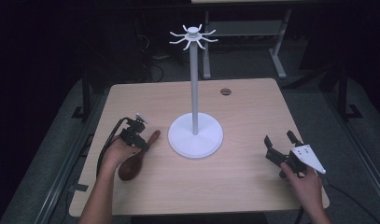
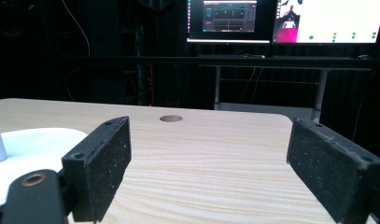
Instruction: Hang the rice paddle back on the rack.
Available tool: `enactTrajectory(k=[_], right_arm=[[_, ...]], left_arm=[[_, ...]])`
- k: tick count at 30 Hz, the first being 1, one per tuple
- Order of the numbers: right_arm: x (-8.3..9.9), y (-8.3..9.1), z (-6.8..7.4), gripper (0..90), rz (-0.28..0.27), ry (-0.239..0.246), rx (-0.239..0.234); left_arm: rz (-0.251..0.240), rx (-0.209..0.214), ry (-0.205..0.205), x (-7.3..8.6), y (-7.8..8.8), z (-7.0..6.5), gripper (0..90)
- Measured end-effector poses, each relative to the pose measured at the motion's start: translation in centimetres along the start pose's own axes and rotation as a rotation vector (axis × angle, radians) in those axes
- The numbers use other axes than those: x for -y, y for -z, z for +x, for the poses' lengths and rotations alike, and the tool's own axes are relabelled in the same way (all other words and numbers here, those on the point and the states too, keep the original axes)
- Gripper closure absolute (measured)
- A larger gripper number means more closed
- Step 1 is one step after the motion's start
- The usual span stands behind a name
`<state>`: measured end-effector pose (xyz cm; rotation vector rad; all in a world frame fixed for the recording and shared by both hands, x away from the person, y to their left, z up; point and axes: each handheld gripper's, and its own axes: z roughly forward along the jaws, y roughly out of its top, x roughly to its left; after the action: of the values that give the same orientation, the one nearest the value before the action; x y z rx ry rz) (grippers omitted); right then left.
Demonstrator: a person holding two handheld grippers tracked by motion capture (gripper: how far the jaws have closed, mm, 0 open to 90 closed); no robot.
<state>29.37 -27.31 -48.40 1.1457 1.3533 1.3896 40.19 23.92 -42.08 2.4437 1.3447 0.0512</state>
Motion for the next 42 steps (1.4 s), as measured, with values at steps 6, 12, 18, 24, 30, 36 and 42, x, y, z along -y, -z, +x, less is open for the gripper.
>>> enactTrajectory(k=[6, 12, 18, 24, 30, 36, 42], right_arm=[[0.0, 0.0, 0.0, 13.1, 0.0, 0.0, 0.0], [0.0, 0.0, 0.0, 13.0, 0.001, 0.001, 0.0], [0.0, 0.0, 0.0, 13.1, 0.001, 0.001, 0.0], [0.0, 0.0, 0.0, 13.1, 0.001, 0.001, 0.0], [0.0, 0.0, 0.0, 13.1, 0.002, 0.0, 0.0], [0.0, 0.0, 0.0, 13.1, 0.001, 0.001, 0.0], [0.0, 0.0, 0.0, 13.0, 0.001, 0.001, 0.0]], left_arm=[[-0.116, 0.052, -0.012, 1.0, 1.3, 0.6, 77.1], [-0.234, 0.1, -0.018, 2.1, 2.4, 1.2, 77.1], [-0.384, 0.13, -0.049, 3.0, 3.5, 1.3, 77.1], [-0.509, 0.143, -0.084, 3.5, 4.6, 1.4, 77.2], [-0.575, 0.145, -0.096, 3.8, 5.2, 1.4, 77.2], [-0.635, 0.153, -0.121, 4.0, 5.7, 1.2, 77.3], [-0.671, 0.149, -0.138, 4.2, 6.1, 1.1, 77.4]])
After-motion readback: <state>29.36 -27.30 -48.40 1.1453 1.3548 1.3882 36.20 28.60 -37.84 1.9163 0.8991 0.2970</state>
